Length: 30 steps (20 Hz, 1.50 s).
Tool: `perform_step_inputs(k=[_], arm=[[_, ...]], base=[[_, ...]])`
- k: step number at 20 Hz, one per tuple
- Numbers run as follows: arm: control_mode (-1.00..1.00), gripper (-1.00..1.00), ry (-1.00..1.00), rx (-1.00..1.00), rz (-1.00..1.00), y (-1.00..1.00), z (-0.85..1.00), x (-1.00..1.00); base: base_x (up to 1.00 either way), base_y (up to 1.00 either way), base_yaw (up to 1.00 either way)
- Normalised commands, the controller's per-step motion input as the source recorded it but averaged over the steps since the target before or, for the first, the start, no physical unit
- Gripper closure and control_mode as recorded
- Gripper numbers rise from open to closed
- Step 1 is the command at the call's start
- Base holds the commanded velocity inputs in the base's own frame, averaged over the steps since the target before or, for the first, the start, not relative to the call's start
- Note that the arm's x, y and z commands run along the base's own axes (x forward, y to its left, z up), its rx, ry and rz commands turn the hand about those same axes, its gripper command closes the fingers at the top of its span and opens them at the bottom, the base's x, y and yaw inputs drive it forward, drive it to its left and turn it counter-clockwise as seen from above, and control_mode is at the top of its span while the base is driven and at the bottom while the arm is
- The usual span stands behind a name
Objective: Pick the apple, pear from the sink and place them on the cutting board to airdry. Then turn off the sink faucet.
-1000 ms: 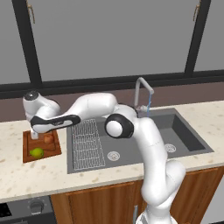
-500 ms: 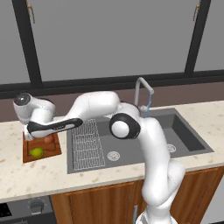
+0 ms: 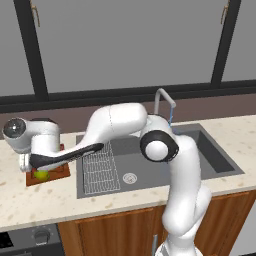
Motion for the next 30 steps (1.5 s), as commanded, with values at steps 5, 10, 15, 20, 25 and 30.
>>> perform_step_inputs(k=[5, 10, 15, 20, 25, 30], arm=[[-1.00, -1.00, -0.09, 0.07, -0.06, -0.07, 0.18, -1.00], [-1.00, -1.00, -0.02, 0.13, -0.17, -0.43, 0.73, -0.81], [-1.00, -1.00, 0.12, 0.19, -0.32, -0.61, 0.96, -0.43], [-1.00, -1.00, 0.24, 0.23, -0.36, -0.71, 0.67, -0.43], [-1.00, -1.00, 0.20, 0.22, -0.34, -0.75, 0.34, -0.55], [-1.00, -1.00, 0.07, 0.13, -0.34, -0.79, 0.28, -0.46]], base=[[0.00, 0.00, 0.00], [0.00, 0.00, 0.00], [0.00, 0.00, 0.00], [0.00, 0.00, 0.00], [0.00, 0.00, 0.00], [0.00, 0.00, 0.00]])
